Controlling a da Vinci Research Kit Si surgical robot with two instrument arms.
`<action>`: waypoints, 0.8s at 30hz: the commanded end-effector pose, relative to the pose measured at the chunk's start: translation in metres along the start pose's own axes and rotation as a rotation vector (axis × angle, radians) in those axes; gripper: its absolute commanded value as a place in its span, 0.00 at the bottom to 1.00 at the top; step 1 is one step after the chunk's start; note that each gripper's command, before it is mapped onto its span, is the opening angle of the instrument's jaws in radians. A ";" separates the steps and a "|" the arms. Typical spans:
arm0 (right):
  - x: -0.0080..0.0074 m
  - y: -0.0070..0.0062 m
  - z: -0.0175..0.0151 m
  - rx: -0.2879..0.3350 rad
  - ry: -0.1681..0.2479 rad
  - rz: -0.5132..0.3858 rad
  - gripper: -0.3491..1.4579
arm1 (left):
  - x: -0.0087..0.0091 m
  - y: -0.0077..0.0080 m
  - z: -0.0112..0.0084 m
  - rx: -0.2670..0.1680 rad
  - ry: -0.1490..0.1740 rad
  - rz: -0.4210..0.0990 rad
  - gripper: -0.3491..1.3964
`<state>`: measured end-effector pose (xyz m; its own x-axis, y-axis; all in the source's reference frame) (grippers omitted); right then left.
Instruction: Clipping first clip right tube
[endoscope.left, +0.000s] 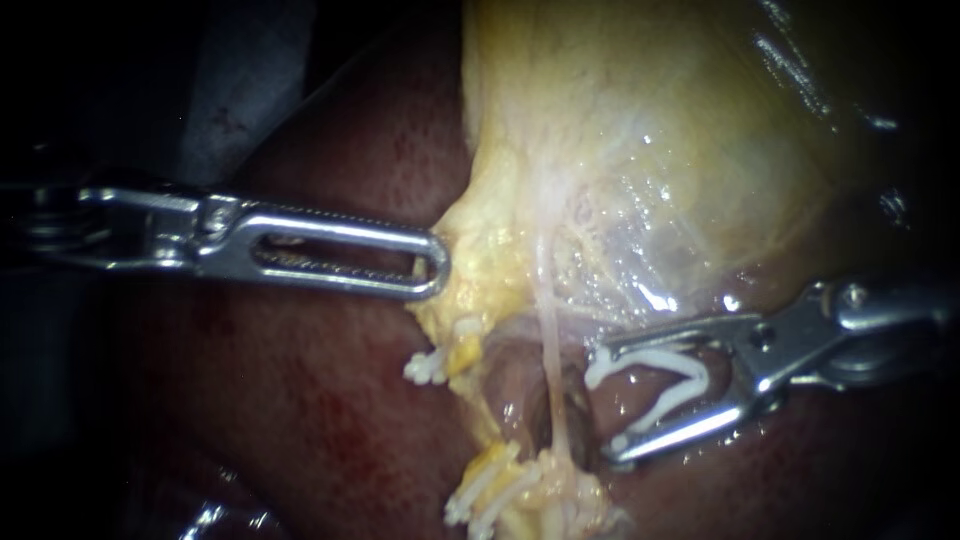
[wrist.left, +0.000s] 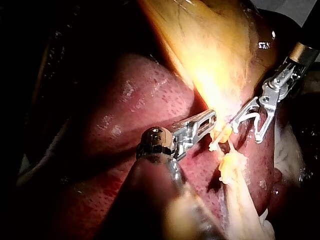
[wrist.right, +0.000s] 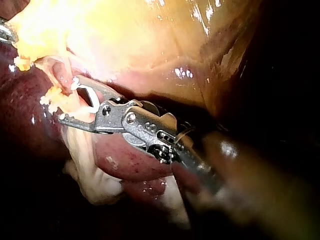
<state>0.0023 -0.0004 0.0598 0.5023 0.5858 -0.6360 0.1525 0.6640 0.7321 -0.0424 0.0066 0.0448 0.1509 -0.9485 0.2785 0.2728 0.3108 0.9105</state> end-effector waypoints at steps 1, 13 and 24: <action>-0.0003 0.0003 0.0001 0.000 -0.002 -0.001 0.47 | 0.0000 0.0000 0.0000 -0.001 0.000 0.000 0.00; -0.0025 0.0029 0.0017 -0.012 -0.024 0.011 0.48 | 0.0000 -0.0001 0.0000 -0.001 -0.001 0.000 0.00; -0.0013 0.0033 0.0041 -0.003 -0.030 0.012 0.47 | 0.0001 -0.0002 0.0000 -0.002 -0.001 0.000 0.00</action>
<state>0.0059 -0.0009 0.0640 0.5296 0.5797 -0.6193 0.1423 0.6590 0.7386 -0.0424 0.0064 0.0446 0.1502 -0.9486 0.2787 0.2743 0.3108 0.9100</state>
